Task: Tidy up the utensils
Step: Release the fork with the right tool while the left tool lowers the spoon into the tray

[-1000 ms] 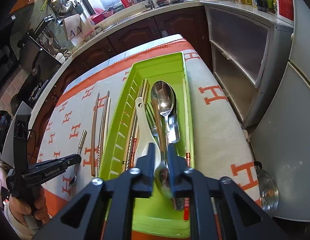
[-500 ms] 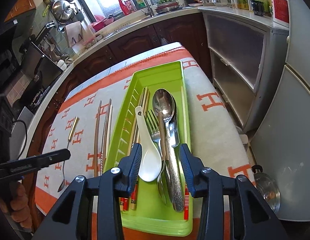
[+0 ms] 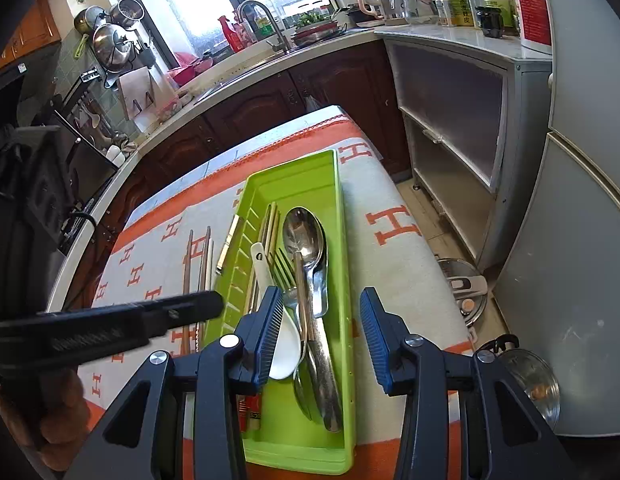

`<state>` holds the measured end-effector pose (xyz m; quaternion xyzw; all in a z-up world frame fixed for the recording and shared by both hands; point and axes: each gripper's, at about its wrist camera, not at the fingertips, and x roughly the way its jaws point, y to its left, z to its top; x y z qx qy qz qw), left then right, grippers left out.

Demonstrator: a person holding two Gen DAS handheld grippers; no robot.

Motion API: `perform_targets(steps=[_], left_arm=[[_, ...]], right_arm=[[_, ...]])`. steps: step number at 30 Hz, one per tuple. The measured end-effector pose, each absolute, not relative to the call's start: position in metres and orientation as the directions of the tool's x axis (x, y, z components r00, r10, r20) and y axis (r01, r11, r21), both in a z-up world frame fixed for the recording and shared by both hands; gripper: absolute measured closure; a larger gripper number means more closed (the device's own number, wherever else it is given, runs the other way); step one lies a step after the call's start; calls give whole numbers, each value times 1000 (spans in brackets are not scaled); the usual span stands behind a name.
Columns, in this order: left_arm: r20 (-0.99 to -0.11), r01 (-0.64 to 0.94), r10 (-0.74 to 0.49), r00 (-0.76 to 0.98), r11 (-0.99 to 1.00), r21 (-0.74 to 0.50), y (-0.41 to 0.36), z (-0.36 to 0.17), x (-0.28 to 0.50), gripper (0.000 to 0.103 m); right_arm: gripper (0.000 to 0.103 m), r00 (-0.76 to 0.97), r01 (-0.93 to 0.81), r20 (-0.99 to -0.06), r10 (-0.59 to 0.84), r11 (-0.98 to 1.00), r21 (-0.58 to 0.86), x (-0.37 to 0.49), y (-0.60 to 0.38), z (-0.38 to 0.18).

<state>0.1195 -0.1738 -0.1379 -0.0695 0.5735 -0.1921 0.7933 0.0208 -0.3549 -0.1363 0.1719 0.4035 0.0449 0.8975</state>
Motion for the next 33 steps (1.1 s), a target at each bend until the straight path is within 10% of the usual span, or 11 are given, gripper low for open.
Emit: perform_targets(steps=[8, 13, 33], left_arm=[[-894, 290, -329, 303, 926, -243, -183, -139, 112, 95], [-880, 293, -310, 361, 933, -209, -173, -126, 99, 65], [-841, 179, -117, 527, 983, -25, -75, -103, 73, 65]], right_arm=[[59, 672, 71, -709, 214, 935, 349, 19, -356, -138], [59, 671, 58, -707, 224, 934, 351, 18, -350, -138], [52, 647, -75, -719, 253, 960, 269, 20, -290, -121]])
